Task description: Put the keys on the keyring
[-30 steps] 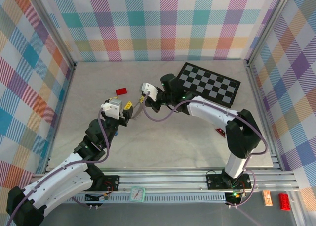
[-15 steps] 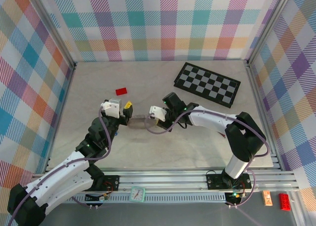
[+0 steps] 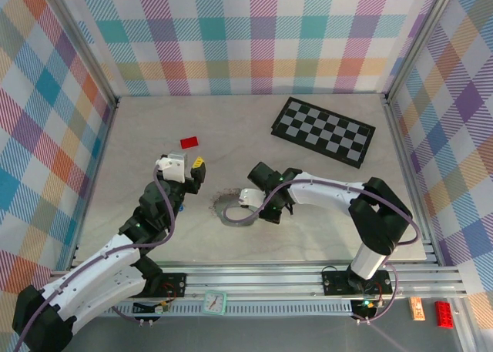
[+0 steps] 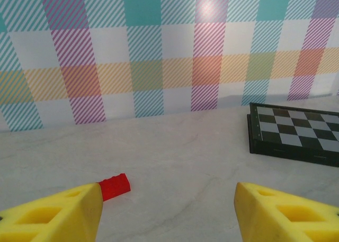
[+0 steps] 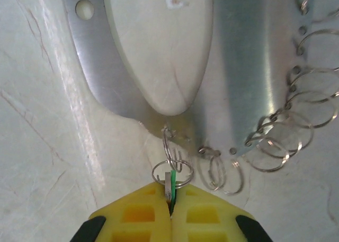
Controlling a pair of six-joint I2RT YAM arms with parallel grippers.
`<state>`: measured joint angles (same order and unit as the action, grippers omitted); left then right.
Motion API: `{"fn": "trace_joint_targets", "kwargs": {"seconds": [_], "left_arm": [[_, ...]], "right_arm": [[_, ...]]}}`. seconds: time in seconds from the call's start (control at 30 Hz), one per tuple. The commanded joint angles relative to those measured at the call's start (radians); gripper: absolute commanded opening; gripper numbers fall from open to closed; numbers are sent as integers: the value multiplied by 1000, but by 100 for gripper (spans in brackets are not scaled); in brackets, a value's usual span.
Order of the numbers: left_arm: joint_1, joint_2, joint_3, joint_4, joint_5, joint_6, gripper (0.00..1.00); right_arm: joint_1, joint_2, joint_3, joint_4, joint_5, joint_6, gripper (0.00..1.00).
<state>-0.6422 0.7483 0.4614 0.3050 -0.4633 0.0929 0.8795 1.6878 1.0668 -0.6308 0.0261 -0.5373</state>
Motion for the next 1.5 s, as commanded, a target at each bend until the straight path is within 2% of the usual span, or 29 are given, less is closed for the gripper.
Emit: {"fn": "trace_joint_targets", "kwargs": {"seconds": [0.0,0.23,0.33,0.6,0.73,1.03,1.17,1.47], "left_arm": [[11,9,13,-6,2,-22,66],[22,26,26,-9,31,-37,66],[27,26,28,-12,48,-40,68],[37,58,38,-20,133,-52,70],[41,85,57,-50,154,-69,70],[45,105,31,-10,188,-93,70],[45,115,24,8,205,-110,71],[45,113,22,4,209,-111,72]], "right_arm": [[19,12,-30,-73,-30,15,6],[26,8,-33,-105,-133,10,23],[5,-29,-30,-77,-164,59,28],[-123,-128,-52,109,-216,390,28],[-178,-129,-64,167,-212,652,28],[-202,-123,-217,358,-230,1073,32],[-202,-120,-274,428,-223,1155,33],[-202,-60,-283,504,-261,1191,31]]}}
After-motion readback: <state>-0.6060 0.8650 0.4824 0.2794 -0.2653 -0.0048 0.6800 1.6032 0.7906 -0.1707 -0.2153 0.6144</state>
